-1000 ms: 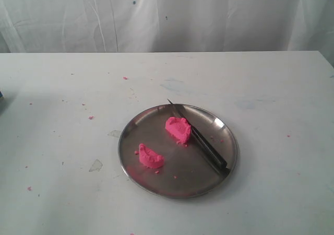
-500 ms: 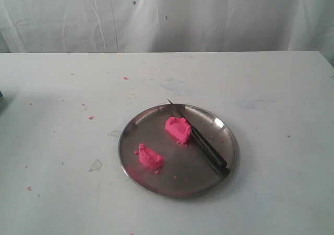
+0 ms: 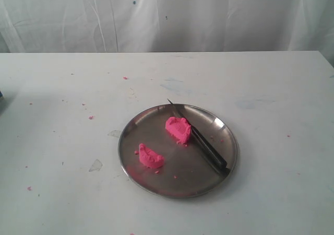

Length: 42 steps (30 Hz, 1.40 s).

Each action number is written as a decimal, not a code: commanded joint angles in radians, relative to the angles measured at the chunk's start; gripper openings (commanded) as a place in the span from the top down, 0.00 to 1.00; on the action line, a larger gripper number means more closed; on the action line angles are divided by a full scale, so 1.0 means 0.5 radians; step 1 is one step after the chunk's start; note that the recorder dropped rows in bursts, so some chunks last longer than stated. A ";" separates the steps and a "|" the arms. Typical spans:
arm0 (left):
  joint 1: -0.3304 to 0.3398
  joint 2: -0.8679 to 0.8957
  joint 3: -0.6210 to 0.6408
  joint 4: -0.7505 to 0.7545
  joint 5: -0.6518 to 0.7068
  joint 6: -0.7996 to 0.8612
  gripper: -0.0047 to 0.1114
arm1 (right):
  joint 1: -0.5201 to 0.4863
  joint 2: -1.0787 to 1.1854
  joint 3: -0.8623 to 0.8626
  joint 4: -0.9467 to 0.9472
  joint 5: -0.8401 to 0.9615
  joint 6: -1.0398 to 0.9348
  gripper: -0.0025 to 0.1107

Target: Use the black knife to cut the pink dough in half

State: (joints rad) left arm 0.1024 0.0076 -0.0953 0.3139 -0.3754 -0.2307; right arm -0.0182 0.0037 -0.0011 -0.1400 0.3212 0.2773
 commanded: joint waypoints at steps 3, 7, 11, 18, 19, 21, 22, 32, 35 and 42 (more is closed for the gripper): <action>-0.018 -0.015 0.191 -0.423 0.706 -0.100 0.96 | -0.015 -0.007 0.002 -0.020 -0.015 0.006 0.98; -0.052 -0.015 0.191 -0.383 1.301 -0.117 0.96 | -0.015 -0.007 0.002 -0.020 -0.015 0.006 0.98; -0.069 -0.015 0.191 -0.313 1.308 -0.118 0.96 | -0.015 -0.007 0.002 -0.020 -0.015 0.006 0.98; -0.069 -0.015 0.191 -0.296 1.305 -0.052 0.96 | -0.015 -0.007 0.002 -0.020 -0.015 0.006 0.98; -0.069 -0.015 0.191 -0.296 1.310 -0.027 0.96 | -0.015 -0.007 0.002 -0.020 -0.015 0.006 0.98; -0.069 -0.015 0.191 -0.296 1.309 -0.007 0.96 | -0.015 -0.007 0.002 -0.020 -0.015 0.006 0.98; -0.069 -0.015 0.191 -0.296 1.309 -0.007 0.96 | -0.015 -0.007 0.002 -0.020 -0.015 0.006 0.98; -0.069 -0.015 0.191 -0.296 1.312 -0.007 0.96 | -0.015 -0.007 0.002 -0.020 -0.015 0.006 0.98; -0.069 -0.015 0.191 -0.296 1.312 -0.007 0.96 | -0.015 -0.007 0.002 -0.020 -0.015 0.006 0.98; -0.069 -0.015 0.191 -0.296 1.305 0.020 0.96 | -0.015 -0.007 0.002 -0.020 -0.015 0.006 0.98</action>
State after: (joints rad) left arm 0.0742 0.0051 0.0000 0.1648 0.2839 -0.2310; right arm -0.0182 0.0037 -0.0011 -0.1400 0.3212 0.2773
